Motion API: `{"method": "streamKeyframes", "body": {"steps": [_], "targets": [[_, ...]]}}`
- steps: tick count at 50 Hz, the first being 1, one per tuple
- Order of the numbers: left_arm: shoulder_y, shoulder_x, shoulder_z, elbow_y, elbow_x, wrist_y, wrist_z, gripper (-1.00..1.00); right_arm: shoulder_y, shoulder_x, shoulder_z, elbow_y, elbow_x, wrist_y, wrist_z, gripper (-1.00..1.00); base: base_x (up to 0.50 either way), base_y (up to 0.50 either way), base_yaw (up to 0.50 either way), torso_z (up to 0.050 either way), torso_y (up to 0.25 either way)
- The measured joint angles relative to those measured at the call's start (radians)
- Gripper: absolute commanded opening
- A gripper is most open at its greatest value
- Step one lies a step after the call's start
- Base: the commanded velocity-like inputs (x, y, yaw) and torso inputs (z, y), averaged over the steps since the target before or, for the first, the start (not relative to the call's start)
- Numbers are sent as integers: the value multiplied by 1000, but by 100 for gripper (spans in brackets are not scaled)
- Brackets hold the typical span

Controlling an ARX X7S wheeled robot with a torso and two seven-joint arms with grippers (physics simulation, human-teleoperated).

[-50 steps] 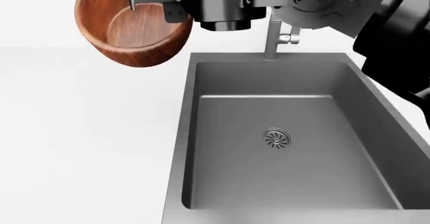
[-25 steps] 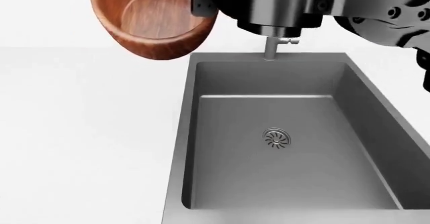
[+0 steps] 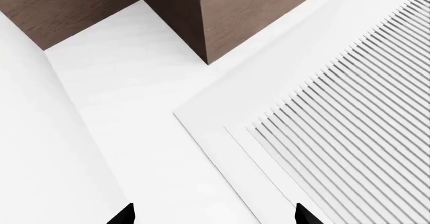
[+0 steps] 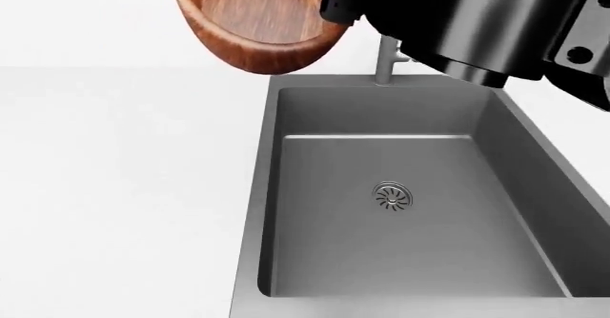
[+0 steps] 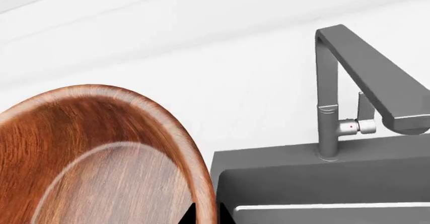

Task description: Move the fresh-baked cupcake off the tray onto the counter, and place the bowl used for mixing into the sink.

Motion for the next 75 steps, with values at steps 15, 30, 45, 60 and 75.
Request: {"method": "streamKeyframes", "body": {"steps": [15, 30, 45, 60, 75], "targets": [[-2, 0, 4, -1, 3, -1, -1, 100, -61, 90, 17, -90, -5, -63, 48, -100, 0, 0, 0, 0, 1], [-2, -1, 6, -1, 5, 0, 0, 100, -131, 152, 18, -158, -29, -120, 72, -100, 0, 0, 0, 0, 0], [-1, -1, 7, -1, 6, 0, 0, 100, -162, 204, 13, -217, -36, -143, 127, -100, 0, 0, 0, 0, 1], [-1, -1, 9, -1, 8, 1, 0, 100, -170, 261, 11, -293, -28, -154, 204, -100, 0, 0, 0, 0, 1], [0, -2, 9, 3, 8, 1, -4, 100, -188, 315, 10, -384, -26, -186, 285, -100, 0, 0, 0, 0, 0]]}}
